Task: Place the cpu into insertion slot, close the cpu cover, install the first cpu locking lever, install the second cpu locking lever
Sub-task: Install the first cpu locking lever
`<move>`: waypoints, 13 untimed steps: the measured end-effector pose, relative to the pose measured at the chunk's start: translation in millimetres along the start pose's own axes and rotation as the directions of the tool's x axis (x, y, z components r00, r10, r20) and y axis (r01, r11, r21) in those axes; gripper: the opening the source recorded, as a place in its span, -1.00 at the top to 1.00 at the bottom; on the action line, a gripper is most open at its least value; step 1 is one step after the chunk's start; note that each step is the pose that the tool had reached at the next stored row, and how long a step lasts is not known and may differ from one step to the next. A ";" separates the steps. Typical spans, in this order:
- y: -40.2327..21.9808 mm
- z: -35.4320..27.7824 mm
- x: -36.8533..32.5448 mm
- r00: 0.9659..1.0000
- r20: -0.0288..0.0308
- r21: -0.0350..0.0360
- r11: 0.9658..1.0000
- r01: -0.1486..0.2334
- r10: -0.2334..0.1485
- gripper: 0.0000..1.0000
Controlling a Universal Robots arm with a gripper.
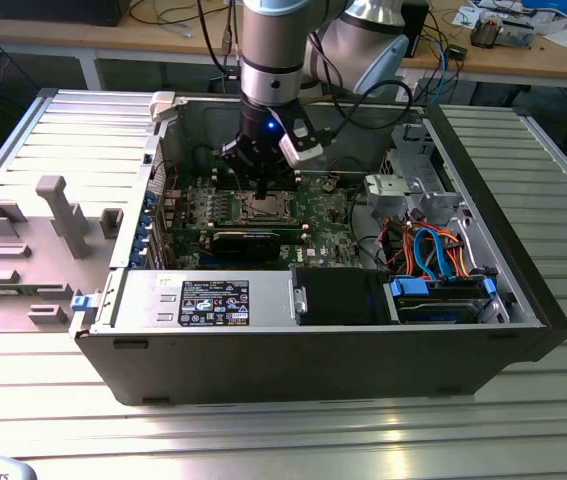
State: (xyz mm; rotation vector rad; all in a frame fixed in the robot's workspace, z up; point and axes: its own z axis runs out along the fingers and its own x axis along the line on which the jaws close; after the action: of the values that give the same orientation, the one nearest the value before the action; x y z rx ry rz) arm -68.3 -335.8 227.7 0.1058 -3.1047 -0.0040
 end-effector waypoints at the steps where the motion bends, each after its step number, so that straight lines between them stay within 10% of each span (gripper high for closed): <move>1: 0.0 0.0 0.2 1.000 0.000 0.000 1.000 0.000 0.000 0.79; 13: 0.3 -2.1 5.0 1.000 0.001 0.000 1.000 0.000 0.000 0.79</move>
State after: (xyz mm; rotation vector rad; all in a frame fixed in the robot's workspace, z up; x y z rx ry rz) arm -73.2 -335.8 230.0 0.1060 -3.1054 -0.0040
